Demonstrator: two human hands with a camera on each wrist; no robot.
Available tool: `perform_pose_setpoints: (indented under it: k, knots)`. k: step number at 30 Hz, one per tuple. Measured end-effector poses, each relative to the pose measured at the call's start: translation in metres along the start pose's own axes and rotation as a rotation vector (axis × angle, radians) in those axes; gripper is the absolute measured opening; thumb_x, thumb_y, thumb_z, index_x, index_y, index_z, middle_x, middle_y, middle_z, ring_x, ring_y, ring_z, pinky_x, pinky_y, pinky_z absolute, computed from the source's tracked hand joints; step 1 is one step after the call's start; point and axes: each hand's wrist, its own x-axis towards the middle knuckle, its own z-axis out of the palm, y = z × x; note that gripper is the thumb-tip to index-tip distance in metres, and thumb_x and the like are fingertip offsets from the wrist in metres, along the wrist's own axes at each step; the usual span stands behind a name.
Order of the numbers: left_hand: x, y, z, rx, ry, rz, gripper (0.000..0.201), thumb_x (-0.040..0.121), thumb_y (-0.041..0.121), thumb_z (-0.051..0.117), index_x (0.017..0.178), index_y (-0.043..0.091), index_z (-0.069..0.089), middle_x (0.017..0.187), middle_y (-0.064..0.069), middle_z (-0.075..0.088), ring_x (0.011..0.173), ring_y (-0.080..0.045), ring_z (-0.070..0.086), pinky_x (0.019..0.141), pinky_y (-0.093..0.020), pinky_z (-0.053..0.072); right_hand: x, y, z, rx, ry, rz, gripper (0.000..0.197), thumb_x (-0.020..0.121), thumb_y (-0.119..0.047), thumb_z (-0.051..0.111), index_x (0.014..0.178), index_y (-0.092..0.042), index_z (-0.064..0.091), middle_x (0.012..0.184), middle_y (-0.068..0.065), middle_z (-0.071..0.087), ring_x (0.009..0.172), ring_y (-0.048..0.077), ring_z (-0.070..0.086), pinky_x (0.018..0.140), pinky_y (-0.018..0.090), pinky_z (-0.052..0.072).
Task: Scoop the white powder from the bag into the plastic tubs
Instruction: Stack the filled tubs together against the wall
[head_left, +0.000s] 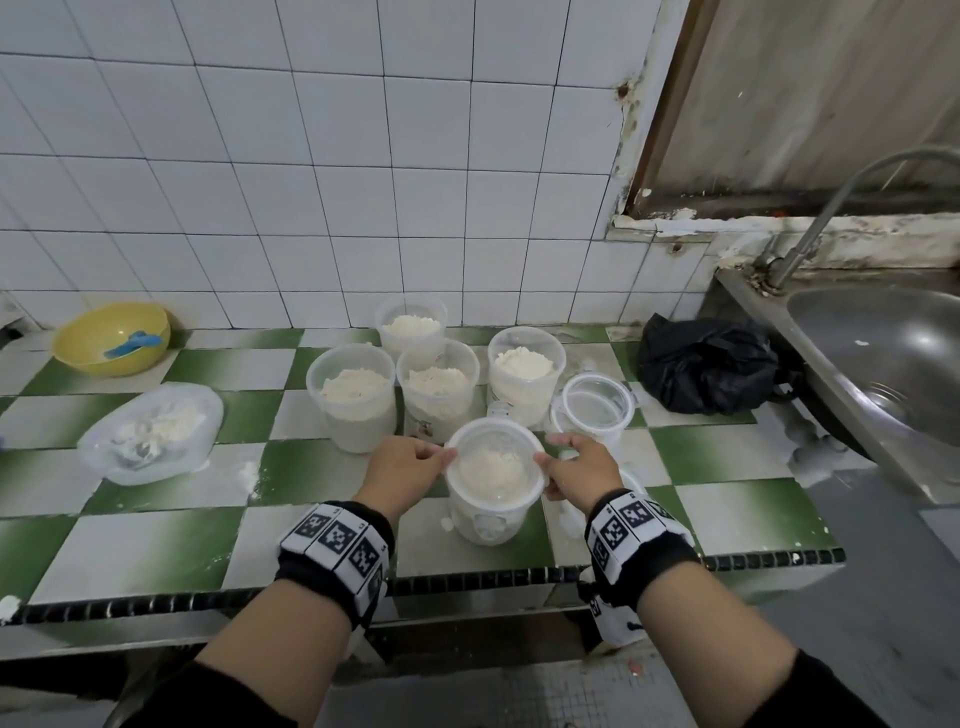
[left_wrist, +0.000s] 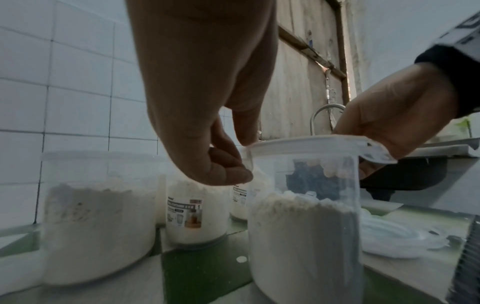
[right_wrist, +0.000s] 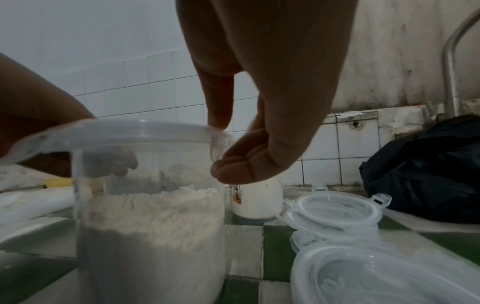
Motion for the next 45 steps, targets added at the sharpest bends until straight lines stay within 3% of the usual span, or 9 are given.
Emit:
perform_pose_setpoints:
  k: [4, 8, 13, 17, 24, 30, 36, 39, 45]
  knots:
    - [0.000, 0.003, 0.002, 0.064, -0.010, 0.067, 0.016, 0.095, 0.028, 0.062, 0.091, 0.019, 0.075, 0.079, 0.014, 0.066, 0.075, 0.003, 0.055, 0.060, -0.010, 0.037, -0.003, -0.007, -0.009, -0.119, -0.194, -0.025, 0.059, 0.093, -0.011, 0.054, 0.140, -0.041, 0.035, 0.068, 0.010, 0.065, 0.051, 0.017, 0.060, 0.050, 0.026, 0.053]
    - [0.003, 0.002, 0.000, 0.076, -0.045, 0.105, 0.024, 0.096, 0.030, 0.061, 0.111, 0.016, 0.073, 0.096, 0.009, 0.067, 0.092, -0.007, 0.061, 0.078, -0.019, 0.041, 0.003, -0.018, -0.015, -0.223, -0.389, 0.034, 0.058, 0.100, -0.016, 0.041, 0.146, -0.043, 0.019, 0.057, 0.012, 0.064, 0.050, 0.021, 0.064, 0.057, 0.034, 0.057]
    - [0.007, 0.002, 0.000, 0.070, -0.058, 0.122, 0.029, 0.096, 0.032, 0.060, 0.117, 0.015, 0.071, 0.111, 0.004, 0.071, 0.102, -0.011, 0.062, 0.087, -0.022, 0.043, 0.006, -0.020, -0.011, -0.152, -0.458, 0.160, 0.047, 0.102, -0.023, 0.035, 0.147, -0.037, 0.025, 0.066, 0.020, 0.063, 0.054, 0.026, 0.065, 0.062, 0.040, 0.060]
    - [0.011, 0.006, 0.001, 0.075, -0.044, 0.101, 0.029, 0.097, 0.030, 0.059, 0.117, 0.013, 0.070, 0.113, 0.000, 0.071, 0.100, -0.013, 0.060, 0.087, -0.025, 0.043, 0.010, -0.021, -0.009, -0.080, -0.465, 0.228, 0.049, 0.102, -0.024, 0.037, 0.148, -0.033, 0.022, 0.067, 0.025, 0.064, 0.060, 0.031, 0.068, 0.068, 0.045, 0.059]
    - [0.015, 0.007, 0.002, 0.002, -0.019, 0.094, 0.029, 0.097, 0.029, 0.058, 0.119, 0.012, 0.070, 0.113, -0.001, 0.070, 0.100, -0.015, 0.060, 0.089, -0.027, 0.042, 0.004, -0.012, 0.005, 0.017, -0.371, 0.224, 0.044, 0.103, -0.024, 0.030, 0.147, -0.028, 0.027, 0.065, 0.024, 0.063, 0.050, 0.028, 0.066, 0.051, 0.038, 0.059]
    - [0.005, 0.002, 0.004, -0.133, -0.002, 0.150, 0.030, 0.099, 0.023, 0.057, 0.128, 0.020, 0.063, 0.113, 0.014, 0.063, 0.104, -0.006, 0.059, 0.097, -0.027, 0.044, -0.009, 0.000, 0.023, 0.342, -0.291, 0.236, 0.037, 0.103, -0.019, 0.030, 0.139, -0.028, 0.035, 0.112, 0.032, 0.060, 0.060, 0.032, 0.068, 0.058, 0.042, 0.060]
    - [-0.013, -0.009, 0.004, -0.067, 0.255, 0.174, 0.015, 0.089, 0.036, 0.070, 0.100, 0.026, 0.073, 0.092, 0.014, 0.066, 0.086, -0.003, 0.061, 0.084, -0.021, 0.045, -0.015, 0.005, 0.032, 0.520, -0.280, 0.230, 0.043, 0.102, -0.018, 0.037, 0.141, -0.036, 0.031, 0.117, 0.034, 0.058, 0.079, 0.042, 0.069, 0.061, 0.044, 0.060]
    - [-0.014, -0.007, 0.007, 0.053, 0.203, 0.190, 0.018, 0.096, 0.036, 0.058, 0.085, 0.029, 0.070, 0.085, 0.009, 0.059, 0.083, -0.010, 0.055, 0.078, -0.023, 0.040, -0.018, 0.003, 0.031, 0.540, -0.296, 0.222, 0.042, 0.102, -0.017, 0.037, 0.141, -0.034, 0.032, 0.115, 0.036, 0.058, 0.077, 0.042, 0.069, 0.058, 0.042, 0.059]
    - [-0.007, -0.005, 0.008, -0.044, 0.070, 0.098, 0.034, 0.100, 0.029, 0.054, 0.127, 0.012, 0.065, 0.121, 0.001, 0.068, 0.103, -0.010, 0.060, 0.091, -0.021, 0.041, -0.018, 0.001, 0.029, 0.518, -0.326, 0.206, 0.038, 0.102, -0.017, 0.036, 0.139, -0.026, 0.032, 0.113, 0.037, 0.059, 0.077, 0.043, 0.069, 0.061, 0.045, 0.059]
